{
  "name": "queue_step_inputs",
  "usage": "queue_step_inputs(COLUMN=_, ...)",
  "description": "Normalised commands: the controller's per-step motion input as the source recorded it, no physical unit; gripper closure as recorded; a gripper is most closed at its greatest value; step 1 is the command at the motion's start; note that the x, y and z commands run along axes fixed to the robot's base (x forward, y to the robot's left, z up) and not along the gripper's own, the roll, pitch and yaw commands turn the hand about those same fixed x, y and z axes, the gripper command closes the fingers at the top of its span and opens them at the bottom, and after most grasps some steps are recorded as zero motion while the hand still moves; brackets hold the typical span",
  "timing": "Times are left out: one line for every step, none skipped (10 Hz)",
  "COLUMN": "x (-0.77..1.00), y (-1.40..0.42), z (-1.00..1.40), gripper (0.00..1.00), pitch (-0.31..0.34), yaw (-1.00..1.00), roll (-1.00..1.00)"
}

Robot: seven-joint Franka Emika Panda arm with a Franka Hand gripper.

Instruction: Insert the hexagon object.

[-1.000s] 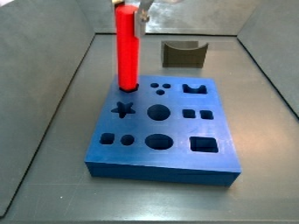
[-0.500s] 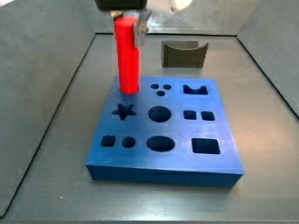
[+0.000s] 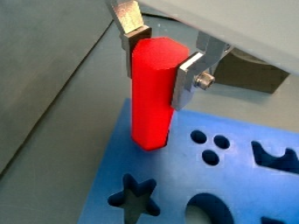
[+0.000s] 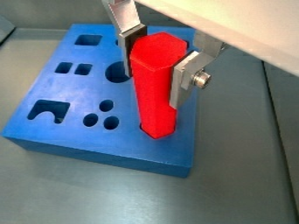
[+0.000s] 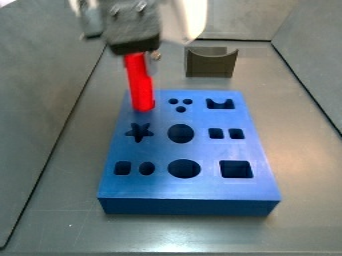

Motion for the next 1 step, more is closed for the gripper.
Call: queue_step_inputs(x=0.0, y=0.0, z=0.0, gripper=1.0, pitch=0.0, yaw=0.0, roll=0.0)
